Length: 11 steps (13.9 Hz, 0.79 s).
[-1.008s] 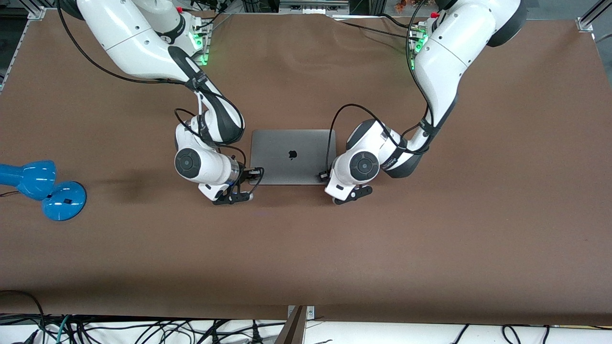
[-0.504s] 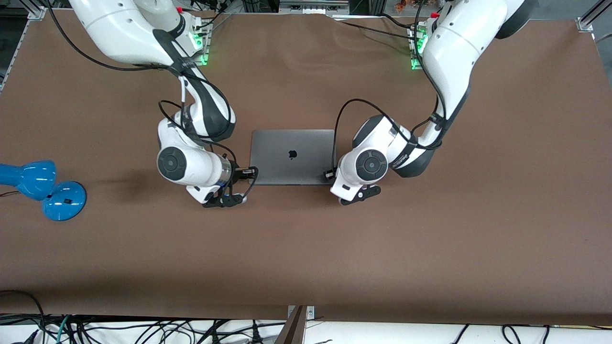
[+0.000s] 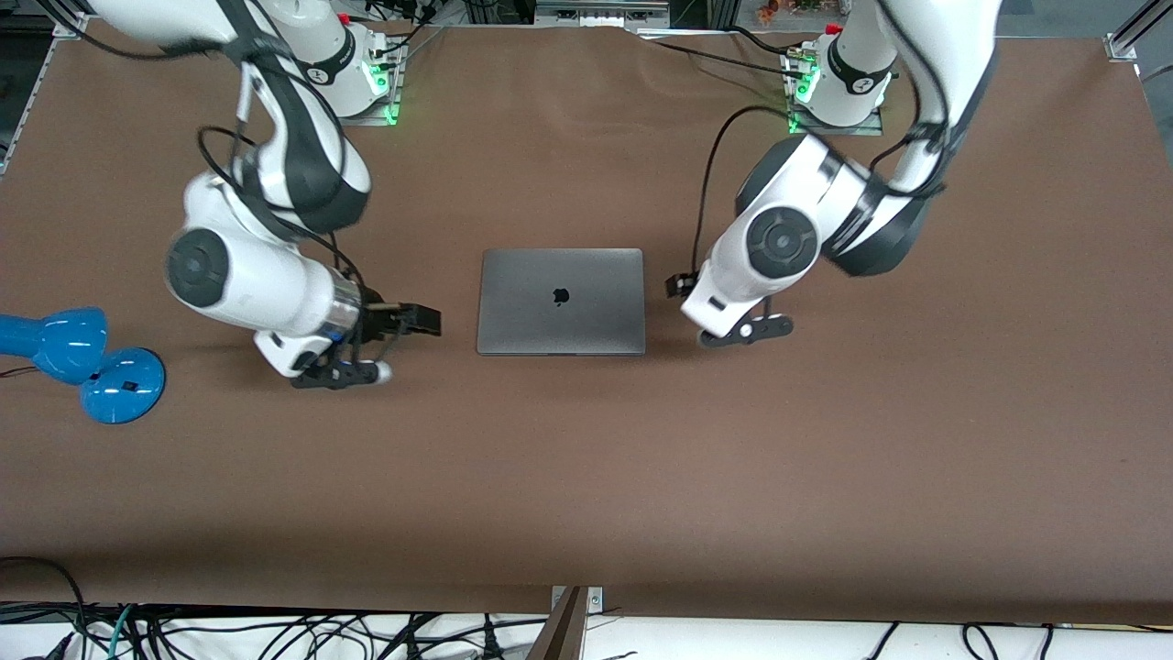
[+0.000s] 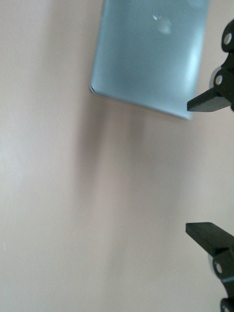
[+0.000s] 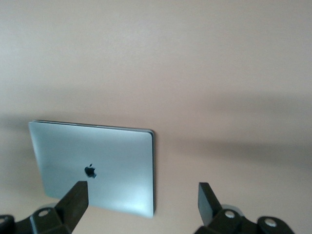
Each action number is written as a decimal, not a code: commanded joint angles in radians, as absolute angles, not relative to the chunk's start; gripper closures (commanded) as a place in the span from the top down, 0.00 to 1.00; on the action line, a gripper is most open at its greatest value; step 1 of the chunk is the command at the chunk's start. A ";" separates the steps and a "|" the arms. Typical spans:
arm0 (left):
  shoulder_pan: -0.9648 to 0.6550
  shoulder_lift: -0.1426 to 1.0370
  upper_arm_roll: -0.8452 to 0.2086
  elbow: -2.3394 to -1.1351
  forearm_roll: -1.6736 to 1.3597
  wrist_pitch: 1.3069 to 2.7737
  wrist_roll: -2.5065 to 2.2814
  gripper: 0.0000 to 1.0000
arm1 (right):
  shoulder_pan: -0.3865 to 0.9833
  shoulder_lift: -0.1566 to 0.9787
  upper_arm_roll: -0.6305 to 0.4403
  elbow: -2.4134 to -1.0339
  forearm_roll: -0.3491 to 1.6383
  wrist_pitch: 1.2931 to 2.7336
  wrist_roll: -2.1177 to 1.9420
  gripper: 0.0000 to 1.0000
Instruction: Close laptop with both arms from behind
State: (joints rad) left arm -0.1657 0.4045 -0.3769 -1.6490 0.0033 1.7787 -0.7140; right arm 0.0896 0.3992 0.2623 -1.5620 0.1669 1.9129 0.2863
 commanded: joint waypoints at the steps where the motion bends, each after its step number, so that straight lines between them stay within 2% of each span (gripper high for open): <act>1: -0.102 0.249 -0.388 -1.724 0.023 1.706 -0.617 1.00 | 0.028 0.269 0.267 -1.568 0.161 1.786 0.337 1.00; 6: 0.007 0.092 -0.379 -1.707 0.037 1.640 -0.441 1.00 | -0.012 0.206 0.267 -1.437 -0.063 1.583 0.333 1.00; 11: 0.074 0.103 -0.377 -1.520 0.038 1.546 -0.370 1.00 | -0.037 0.135 0.212 -1.443 -0.063 1.574 0.318 1.00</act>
